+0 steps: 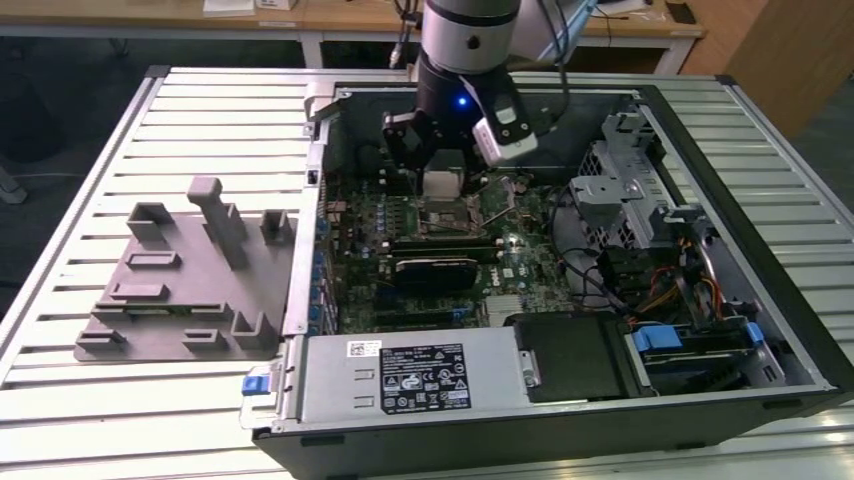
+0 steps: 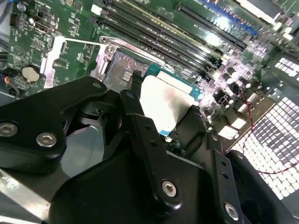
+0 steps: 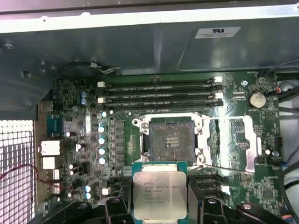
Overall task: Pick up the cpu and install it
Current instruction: 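Pick up the cpu and move it towards the insertion slot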
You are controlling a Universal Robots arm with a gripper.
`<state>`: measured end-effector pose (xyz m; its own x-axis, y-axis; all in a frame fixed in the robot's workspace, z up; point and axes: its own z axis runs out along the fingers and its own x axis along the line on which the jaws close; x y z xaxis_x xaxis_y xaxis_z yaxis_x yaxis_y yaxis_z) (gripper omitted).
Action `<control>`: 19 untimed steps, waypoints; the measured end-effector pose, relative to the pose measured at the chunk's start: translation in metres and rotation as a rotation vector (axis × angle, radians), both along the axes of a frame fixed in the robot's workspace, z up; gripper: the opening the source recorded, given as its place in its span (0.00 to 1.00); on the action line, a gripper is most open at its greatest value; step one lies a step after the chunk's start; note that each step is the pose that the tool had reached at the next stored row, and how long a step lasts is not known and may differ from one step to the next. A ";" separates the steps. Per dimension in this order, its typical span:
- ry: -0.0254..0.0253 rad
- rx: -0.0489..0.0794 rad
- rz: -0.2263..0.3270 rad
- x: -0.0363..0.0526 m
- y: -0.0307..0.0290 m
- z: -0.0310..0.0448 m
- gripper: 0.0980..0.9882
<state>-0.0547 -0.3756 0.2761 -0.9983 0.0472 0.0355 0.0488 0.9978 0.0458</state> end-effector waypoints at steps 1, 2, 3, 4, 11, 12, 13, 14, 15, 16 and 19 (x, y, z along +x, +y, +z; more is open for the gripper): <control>0.0014 0.000 0.000 0.0001 0.0011 -0.0016 0.50; 0.0027 0.000 0.000 0.0003 0.0024 -0.0033 0.50; 0.0038 0.000 0.000 0.0004 0.0038 -0.0050 0.50; 0.0049 0.000 0.000 0.0006 0.0051 -0.0068 0.50; 0.0100 0.000 0.000 0.0066 0.0147 -0.0175 0.50; 0.0104 0.000 0.000 0.0084 0.0157 -0.0187 0.50; 0.0105 0.000 0.000 0.0101 0.0164 -0.0197 0.50; 0.0105 0.000 0.002 0.0113 0.0168 -0.0206 0.50; 0.0105 0.000 0.005 0.0121 0.0173 -0.0214 0.50; 0.0099 0.000 0.009 0.0125 0.0177 -0.0223 0.50; 0.0007 0.000 0.022 0.0130 0.0185 -0.0253 0.50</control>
